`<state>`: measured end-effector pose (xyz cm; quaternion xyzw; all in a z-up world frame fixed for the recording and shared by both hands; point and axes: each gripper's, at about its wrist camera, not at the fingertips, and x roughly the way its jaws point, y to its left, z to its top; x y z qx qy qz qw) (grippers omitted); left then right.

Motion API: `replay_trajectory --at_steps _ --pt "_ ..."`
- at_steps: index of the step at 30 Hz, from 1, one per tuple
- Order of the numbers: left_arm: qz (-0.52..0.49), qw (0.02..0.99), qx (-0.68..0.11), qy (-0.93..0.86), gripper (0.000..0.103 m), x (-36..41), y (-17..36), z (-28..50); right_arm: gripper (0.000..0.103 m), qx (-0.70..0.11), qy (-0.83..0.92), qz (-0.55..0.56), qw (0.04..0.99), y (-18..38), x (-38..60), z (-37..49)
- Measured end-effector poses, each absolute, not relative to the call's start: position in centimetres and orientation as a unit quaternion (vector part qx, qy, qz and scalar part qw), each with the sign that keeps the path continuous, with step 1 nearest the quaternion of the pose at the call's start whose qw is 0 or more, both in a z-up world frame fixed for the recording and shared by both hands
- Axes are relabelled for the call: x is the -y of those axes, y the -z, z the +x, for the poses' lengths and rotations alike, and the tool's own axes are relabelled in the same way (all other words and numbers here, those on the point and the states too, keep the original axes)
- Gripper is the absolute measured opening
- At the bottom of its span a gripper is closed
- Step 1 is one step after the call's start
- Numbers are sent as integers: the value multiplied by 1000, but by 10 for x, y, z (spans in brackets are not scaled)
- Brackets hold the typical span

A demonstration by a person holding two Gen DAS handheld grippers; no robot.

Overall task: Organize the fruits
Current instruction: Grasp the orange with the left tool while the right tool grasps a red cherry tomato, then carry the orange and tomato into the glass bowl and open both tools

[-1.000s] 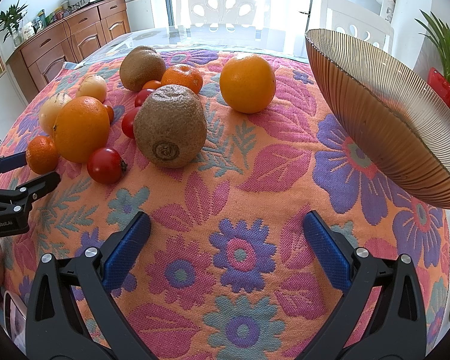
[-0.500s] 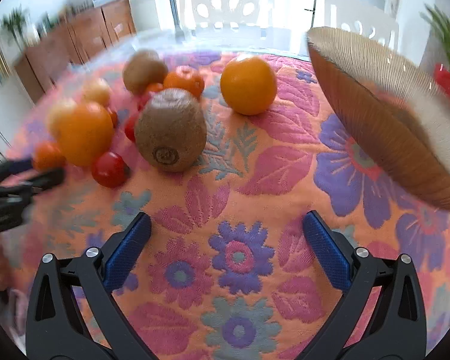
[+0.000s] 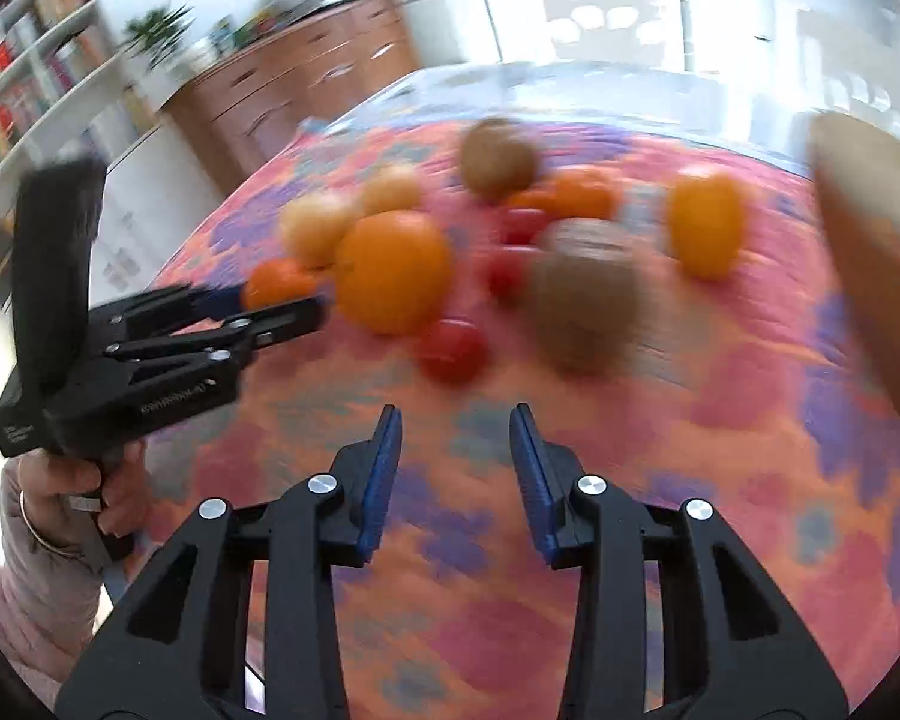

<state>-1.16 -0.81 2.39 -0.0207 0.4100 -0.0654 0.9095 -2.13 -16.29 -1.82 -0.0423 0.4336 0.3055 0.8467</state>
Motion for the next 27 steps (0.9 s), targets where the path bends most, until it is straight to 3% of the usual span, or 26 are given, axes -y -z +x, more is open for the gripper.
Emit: replay_trajectory --at_steps 6,8,12,19,27 --pt "-16 913 -402 64 38 5 -34 -19 40 -420 -258 -76 867 27 131 -4" --pt "-16 914 -400 64 38 5 -36 -19 30 -413 -263 -61 870 24 135 -1" --pt "-18 914 -400 63 38 6 -41 -18 29 -396 -278 -51 874 19 142 -7" --pt "1 921 -385 66 38 22 -81 -8 29 -348 -297 4 889 -41 182 -12" --pt "37 919 -376 112 38 98 -123 47 29 -365 -206 19 908 -72 269 26"
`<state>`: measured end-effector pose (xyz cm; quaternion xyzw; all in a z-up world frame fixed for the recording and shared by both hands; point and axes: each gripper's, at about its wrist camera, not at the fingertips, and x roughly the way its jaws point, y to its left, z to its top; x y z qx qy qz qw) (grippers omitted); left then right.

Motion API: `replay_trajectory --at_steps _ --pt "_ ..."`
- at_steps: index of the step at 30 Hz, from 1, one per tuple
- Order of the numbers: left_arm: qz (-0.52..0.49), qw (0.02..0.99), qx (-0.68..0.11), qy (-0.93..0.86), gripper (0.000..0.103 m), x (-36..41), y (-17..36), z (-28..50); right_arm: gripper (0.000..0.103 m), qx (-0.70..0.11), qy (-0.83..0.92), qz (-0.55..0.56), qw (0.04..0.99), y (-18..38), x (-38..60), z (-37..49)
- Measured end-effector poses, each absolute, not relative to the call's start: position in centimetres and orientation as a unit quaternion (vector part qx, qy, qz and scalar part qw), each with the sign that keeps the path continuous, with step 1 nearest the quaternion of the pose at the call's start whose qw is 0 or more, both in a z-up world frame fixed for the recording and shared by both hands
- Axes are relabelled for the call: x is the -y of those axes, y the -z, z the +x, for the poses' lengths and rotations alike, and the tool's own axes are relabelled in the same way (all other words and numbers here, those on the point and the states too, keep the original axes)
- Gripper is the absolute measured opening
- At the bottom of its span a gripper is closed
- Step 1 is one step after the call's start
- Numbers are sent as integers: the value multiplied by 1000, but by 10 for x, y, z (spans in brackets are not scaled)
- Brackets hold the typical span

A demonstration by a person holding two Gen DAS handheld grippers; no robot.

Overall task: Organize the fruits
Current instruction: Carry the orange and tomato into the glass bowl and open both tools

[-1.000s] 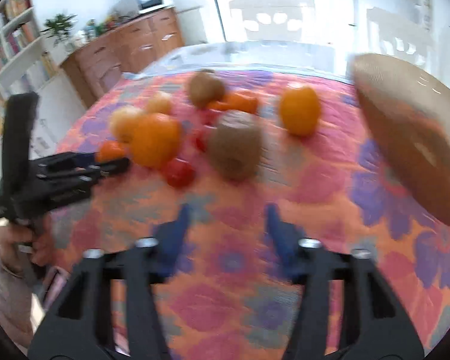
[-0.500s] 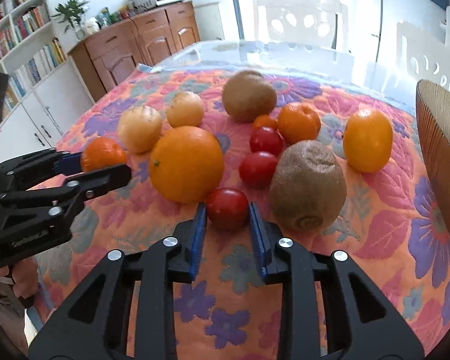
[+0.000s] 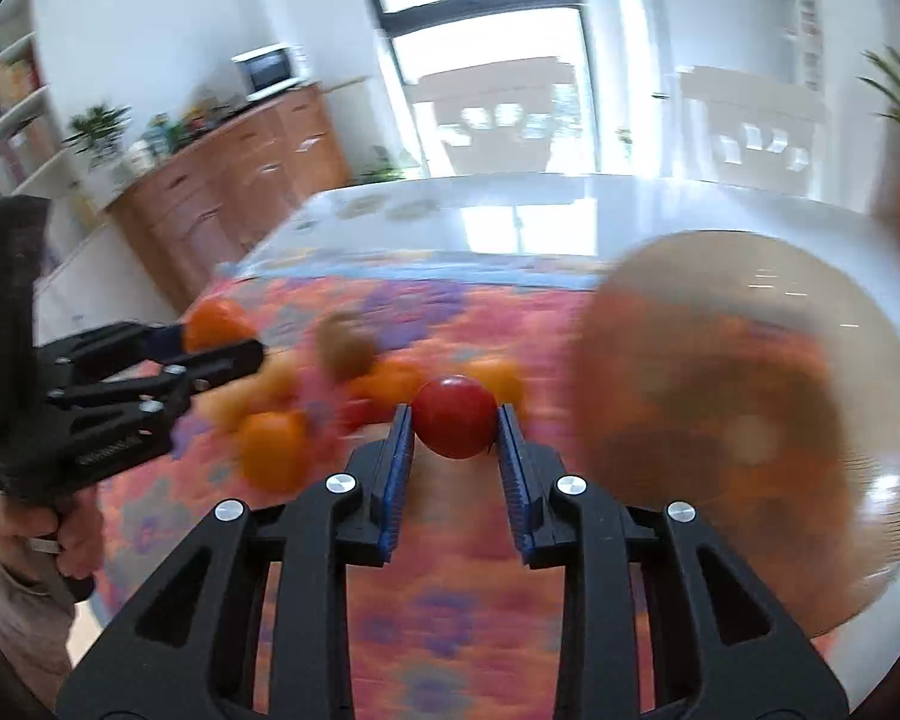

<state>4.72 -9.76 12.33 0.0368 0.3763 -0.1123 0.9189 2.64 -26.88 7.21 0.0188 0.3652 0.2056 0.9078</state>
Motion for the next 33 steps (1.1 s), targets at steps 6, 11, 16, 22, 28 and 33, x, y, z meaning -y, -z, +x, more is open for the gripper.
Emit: replay_trajectory --at_steps 6,11,16,22,28,33 --pt "49 904 -385 178 39 181 -131 82 29 -388 -141 41 910 -72 342 55" --pt "60 887 -401 222 39 245 -120 107 29 -412 -101 61 904 -63 386 66" --pt "51 864 -432 254 40 278 -102 122 32 -429 -72 71 898 -54 411 69" --pt "65 875 -433 208 98 271 -100 128 100 -407 -32 83 909 -59 428 63" --pt "60 883 -428 186 98 237 -107 124 100 -406 -42 107 907 -67 416 60" --pt "48 888 -424 169 98 202 -116 119 100 -402 -56 104 908 -76 383 62"
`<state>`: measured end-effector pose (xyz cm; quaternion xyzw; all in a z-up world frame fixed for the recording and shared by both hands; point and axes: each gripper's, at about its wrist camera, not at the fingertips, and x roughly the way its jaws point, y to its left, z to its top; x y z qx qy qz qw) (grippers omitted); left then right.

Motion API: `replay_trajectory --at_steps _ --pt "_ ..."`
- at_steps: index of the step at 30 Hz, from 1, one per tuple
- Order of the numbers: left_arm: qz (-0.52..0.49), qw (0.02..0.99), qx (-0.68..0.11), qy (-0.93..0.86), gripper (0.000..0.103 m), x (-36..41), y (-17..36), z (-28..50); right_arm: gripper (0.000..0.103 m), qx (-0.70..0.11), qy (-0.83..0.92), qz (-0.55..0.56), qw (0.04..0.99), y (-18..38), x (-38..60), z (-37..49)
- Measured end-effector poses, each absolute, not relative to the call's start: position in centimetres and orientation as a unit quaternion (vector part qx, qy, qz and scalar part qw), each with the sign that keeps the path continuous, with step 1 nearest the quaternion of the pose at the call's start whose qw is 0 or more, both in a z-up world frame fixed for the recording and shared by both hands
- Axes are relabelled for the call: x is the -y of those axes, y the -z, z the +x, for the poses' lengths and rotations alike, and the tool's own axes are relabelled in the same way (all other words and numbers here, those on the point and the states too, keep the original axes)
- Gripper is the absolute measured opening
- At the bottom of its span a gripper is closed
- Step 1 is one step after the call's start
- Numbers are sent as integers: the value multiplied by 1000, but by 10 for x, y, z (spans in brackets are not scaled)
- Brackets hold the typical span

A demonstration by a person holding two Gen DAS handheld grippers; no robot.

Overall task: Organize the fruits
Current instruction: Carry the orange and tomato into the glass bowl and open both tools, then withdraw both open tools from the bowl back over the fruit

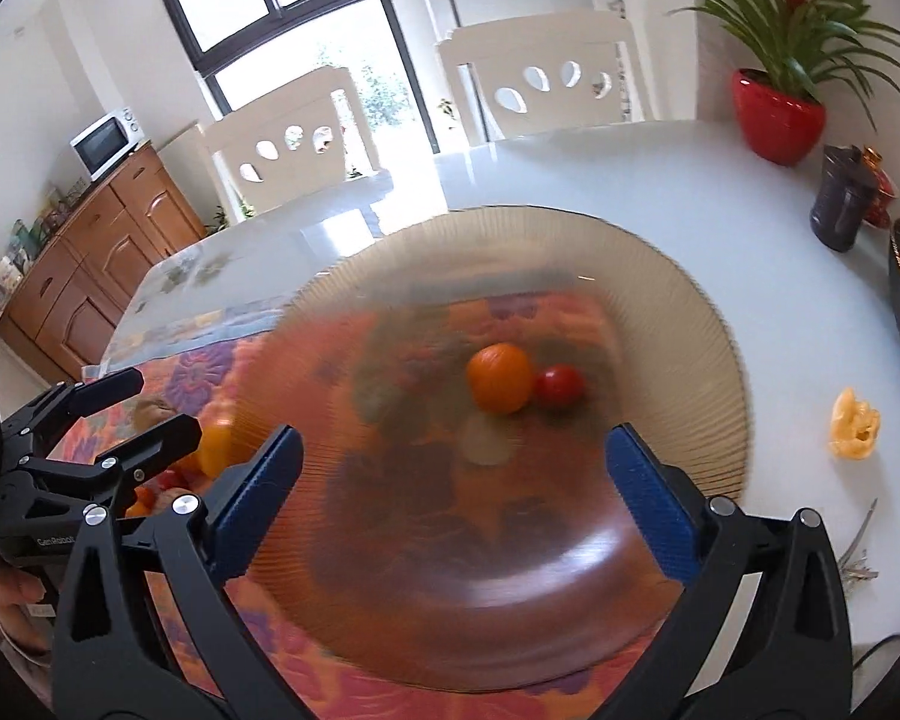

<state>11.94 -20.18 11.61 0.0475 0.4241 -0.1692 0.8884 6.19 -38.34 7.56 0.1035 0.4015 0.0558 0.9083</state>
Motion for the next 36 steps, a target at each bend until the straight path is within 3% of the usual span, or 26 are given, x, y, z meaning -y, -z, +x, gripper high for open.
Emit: replay_trajectory --at_steps 22,36 --pt "3 909 -410 73 98 11 -117 73 100 -415 -187 19 890 -70 187 50" --pt "-8 893 -447 54 98 -52 -53 47 100 -420 -214 8 882 -5 160 34"
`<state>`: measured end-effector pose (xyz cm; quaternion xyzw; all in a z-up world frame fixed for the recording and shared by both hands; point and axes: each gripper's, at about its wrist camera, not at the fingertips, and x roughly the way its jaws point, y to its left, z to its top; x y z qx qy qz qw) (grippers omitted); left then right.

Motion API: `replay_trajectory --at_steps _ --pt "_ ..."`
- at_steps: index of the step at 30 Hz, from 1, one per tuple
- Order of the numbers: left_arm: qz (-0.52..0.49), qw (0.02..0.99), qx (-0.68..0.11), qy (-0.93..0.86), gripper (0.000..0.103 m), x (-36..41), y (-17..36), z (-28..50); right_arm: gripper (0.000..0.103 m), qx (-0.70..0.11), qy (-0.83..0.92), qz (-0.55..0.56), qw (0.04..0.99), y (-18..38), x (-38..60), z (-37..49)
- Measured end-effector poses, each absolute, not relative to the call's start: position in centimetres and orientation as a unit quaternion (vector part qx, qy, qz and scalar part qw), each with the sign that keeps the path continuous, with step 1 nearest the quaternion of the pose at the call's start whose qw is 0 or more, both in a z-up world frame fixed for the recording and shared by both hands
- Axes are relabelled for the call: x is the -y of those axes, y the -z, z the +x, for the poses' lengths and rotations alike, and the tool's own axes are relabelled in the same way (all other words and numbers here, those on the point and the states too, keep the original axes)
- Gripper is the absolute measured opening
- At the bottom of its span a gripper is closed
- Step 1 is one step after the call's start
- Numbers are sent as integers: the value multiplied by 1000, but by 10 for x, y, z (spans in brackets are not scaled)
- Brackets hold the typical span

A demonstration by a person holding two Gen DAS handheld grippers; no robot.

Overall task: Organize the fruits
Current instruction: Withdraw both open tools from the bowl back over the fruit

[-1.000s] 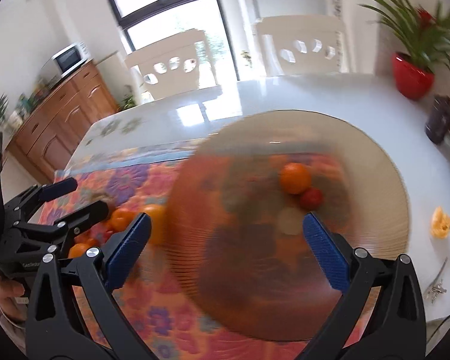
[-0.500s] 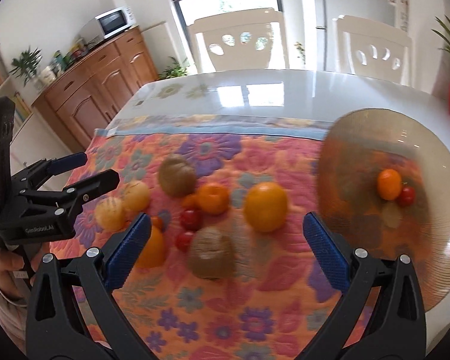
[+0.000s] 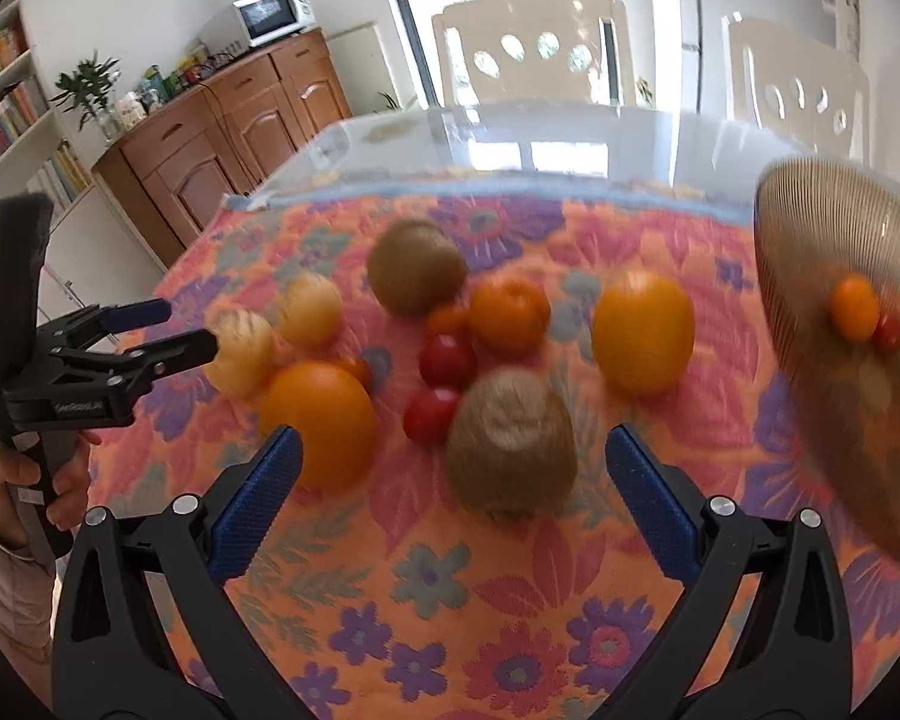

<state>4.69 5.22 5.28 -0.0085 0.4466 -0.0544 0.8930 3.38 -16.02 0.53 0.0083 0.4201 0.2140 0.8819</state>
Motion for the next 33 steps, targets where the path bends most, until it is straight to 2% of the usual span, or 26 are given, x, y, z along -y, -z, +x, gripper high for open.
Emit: replay_trajectory --at_steps 9,18,33 --pt "-2 882 -468 61 98 -52 -14 46 100 -430 -198 -11 881 28 158 37" --pt "36 886 -460 46 98 -40 -9 52 100 -424 -189 -37 885 33 155 40" --pt "37 890 -454 39 98 -41 -6 51 100 -427 -170 -80 885 38 145 39"
